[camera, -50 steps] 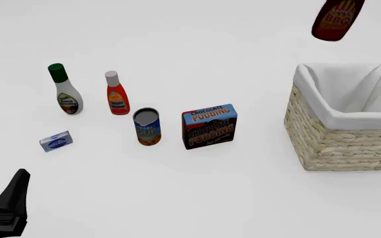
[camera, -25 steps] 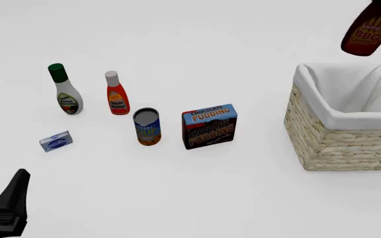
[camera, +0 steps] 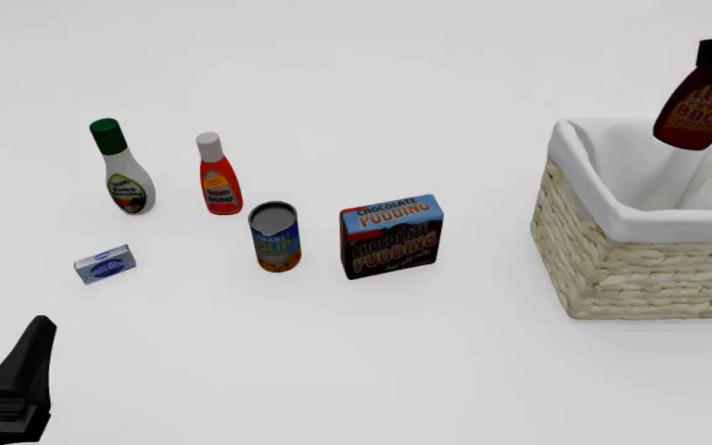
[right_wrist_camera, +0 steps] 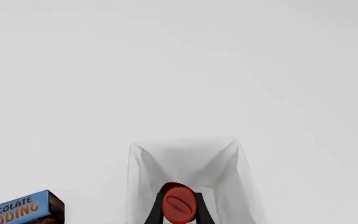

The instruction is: Pick the bbq sauce and place it in the basket.

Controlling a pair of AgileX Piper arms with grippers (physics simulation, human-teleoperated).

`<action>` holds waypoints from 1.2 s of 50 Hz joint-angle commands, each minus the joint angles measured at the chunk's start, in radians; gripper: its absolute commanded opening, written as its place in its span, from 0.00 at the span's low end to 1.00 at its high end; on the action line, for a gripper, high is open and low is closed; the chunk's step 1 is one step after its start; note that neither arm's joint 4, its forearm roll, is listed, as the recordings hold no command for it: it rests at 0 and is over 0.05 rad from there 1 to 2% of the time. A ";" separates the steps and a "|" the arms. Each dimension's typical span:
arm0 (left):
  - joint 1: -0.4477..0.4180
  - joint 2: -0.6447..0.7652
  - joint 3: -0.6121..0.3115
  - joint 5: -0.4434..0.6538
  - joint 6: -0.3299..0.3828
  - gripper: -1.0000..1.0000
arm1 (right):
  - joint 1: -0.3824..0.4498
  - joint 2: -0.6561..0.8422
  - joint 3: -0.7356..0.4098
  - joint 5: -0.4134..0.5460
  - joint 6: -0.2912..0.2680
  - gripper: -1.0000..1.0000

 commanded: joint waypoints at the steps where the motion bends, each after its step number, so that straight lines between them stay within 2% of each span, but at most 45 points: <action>1: 0.000 0.000 0.000 0.000 0.000 1.00 | -0.038 0.003 0.055 -0.046 0.024 0.00; 25: 0.000 0.000 0.000 0.000 0.000 1.00 | -0.101 0.104 0.148 -0.178 0.030 0.00; 60: 0.000 0.000 0.000 0.000 0.000 1.00 | -0.093 0.253 0.182 -0.302 0.025 0.00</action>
